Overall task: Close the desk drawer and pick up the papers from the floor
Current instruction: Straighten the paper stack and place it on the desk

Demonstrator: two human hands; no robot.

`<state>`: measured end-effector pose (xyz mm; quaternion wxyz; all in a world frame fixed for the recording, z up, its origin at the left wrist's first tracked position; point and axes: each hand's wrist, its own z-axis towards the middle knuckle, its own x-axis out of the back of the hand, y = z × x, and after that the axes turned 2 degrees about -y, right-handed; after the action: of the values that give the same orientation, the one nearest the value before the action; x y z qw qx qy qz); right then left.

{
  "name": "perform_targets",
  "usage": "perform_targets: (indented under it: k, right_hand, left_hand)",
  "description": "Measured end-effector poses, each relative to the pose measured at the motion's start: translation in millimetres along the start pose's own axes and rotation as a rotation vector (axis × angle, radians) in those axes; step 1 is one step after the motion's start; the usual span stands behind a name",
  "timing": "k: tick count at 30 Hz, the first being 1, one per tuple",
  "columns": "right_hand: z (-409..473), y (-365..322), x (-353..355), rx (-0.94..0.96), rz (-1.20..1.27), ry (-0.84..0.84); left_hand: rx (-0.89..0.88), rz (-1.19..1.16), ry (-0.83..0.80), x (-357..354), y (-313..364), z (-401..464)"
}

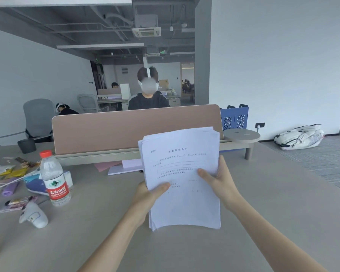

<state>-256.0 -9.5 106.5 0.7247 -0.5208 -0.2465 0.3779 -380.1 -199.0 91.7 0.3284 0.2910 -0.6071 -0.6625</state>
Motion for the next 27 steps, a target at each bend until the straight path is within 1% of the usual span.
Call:
perform_targets:
  k: [4,8,13,16,19,21,24,27]
  right_hand:
    - [0,-2,0,0.029,0.014,0.017]
    - [-7,8,3,0.005,0.047,0.057]
    - [-20,23,1,-0.006,0.065,0.041]
    - [-15,13,7,0.024,0.072,0.041]
    - [-10,10,16,0.07,0.01,0.093]
    - [-12,21,18,0.037,-0.025,0.098]
    - [-21,39,12,-0.056,-0.052,0.065]
    - [-21,38,10,-0.039,-0.089,0.101]
  left_hand:
    - [-0.021,-0.088,0.0,-1,-1,1]
    - [0.032,-0.082,0.028,-6,-13,0]
    - [0.024,-0.081,0.088,-14,-13,3]
    - [0.005,-0.075,0.031,-15,-4,4]
    - [0.004,-0.071,-0.013,-9,-5,4]
    - [0.019,-0.07,-0.026,-9,-13,2]
    - [0.037,-0.052,0.044,-17,-24,-2]
    - [0.019,-0.036,0.098,-22,-21,0]
